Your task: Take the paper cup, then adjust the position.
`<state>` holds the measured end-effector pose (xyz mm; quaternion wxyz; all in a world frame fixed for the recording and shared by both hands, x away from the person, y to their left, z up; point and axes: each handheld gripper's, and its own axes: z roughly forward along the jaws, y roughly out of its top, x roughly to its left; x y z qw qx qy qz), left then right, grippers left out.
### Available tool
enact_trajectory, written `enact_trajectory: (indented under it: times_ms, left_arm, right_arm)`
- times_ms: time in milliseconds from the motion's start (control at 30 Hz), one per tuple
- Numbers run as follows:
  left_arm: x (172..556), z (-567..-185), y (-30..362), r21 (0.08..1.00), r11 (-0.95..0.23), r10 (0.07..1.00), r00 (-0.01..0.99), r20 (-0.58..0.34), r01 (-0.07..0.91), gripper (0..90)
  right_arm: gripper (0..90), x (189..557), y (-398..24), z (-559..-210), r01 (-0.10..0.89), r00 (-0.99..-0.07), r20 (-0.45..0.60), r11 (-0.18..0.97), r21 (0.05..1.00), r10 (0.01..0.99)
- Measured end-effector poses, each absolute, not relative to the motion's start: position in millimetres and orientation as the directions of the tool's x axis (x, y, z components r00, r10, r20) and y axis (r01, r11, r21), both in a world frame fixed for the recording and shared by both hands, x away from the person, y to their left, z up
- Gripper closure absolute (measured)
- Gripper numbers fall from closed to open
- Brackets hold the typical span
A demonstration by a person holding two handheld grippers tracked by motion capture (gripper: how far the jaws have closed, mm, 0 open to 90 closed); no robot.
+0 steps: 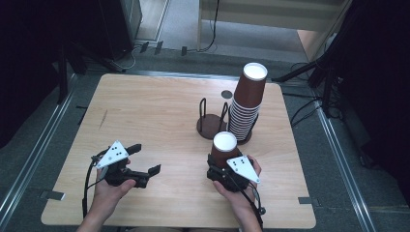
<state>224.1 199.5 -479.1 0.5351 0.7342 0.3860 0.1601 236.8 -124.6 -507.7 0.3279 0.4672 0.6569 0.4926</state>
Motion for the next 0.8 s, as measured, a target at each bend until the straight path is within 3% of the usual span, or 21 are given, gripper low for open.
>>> enact_trajectory:
  times_ms: [800]
  left_arm:
    - [221.9, -475.0, 179.0, 0.901, -0.166, 0.704, 0.688, -0.176, 0.4, 0.0]
  right_arm:
    - [11.8, 224.7, -91.5, -516.0, 0.27, -0.421, -0.034, 0.161, 0.949, 0.906]
